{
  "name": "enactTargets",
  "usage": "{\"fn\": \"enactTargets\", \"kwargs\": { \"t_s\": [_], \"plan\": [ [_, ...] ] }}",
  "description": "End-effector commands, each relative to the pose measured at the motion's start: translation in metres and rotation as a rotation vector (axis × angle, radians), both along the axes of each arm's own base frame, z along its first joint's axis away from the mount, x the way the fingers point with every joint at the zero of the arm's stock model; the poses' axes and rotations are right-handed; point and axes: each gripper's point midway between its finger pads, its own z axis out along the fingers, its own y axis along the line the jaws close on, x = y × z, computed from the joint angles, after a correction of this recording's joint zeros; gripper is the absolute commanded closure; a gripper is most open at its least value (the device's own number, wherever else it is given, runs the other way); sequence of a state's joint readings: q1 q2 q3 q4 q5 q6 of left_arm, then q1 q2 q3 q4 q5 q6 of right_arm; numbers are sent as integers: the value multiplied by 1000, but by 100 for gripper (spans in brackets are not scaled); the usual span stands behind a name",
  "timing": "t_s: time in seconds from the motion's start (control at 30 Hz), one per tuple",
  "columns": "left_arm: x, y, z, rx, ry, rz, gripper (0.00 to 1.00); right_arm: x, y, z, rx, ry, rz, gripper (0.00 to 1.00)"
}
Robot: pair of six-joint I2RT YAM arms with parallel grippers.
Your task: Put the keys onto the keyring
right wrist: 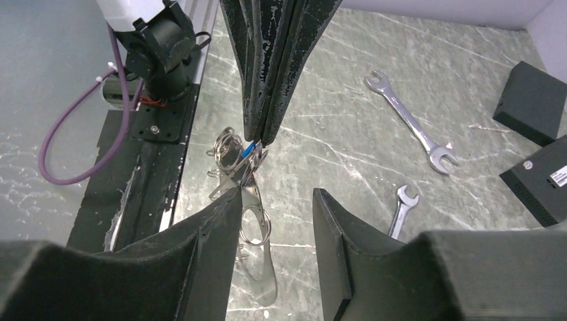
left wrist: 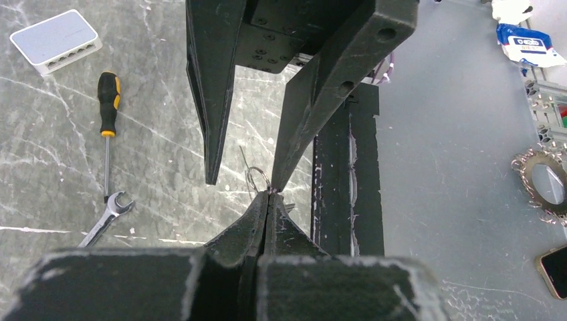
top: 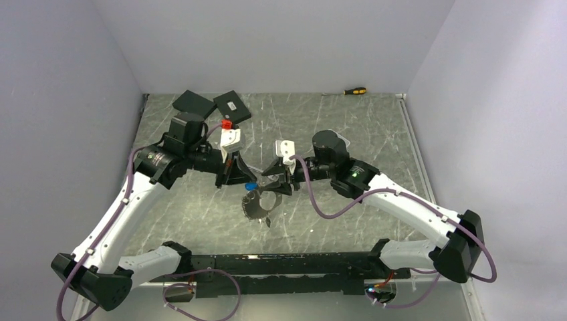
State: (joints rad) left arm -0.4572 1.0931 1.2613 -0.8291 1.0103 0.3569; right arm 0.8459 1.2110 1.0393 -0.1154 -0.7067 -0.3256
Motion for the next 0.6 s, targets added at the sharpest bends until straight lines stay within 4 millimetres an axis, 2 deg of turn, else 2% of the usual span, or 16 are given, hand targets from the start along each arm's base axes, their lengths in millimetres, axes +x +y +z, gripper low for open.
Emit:
{"fn": "enactTargets", "kwargs": {
  "t_s": [0.0,0.17,0.3,0.43,0.47,0.57],
  "plan": [
    [-5,-5,22,-70,-94,-65,100,-3,7,32,80,-54,49,55],
    [-4,-6,23,-76,-95,-69,100,-1,9,33,103,-55,35,68],
    [-3,-7,21,-72,-92,-66,100,-1,12,36,113,-53,44,69],
    [-1,-6,22,-72,-105,-49,100,-6,14,29,92,-26,59,67],
    [0,-6,22,-71,-103,-46,100,-5,14,29,93,-25,55,69],
    [-1,-6,23,-72,-106,-45,100,-4,16,26,88,-22,47,85]
  ]
}}
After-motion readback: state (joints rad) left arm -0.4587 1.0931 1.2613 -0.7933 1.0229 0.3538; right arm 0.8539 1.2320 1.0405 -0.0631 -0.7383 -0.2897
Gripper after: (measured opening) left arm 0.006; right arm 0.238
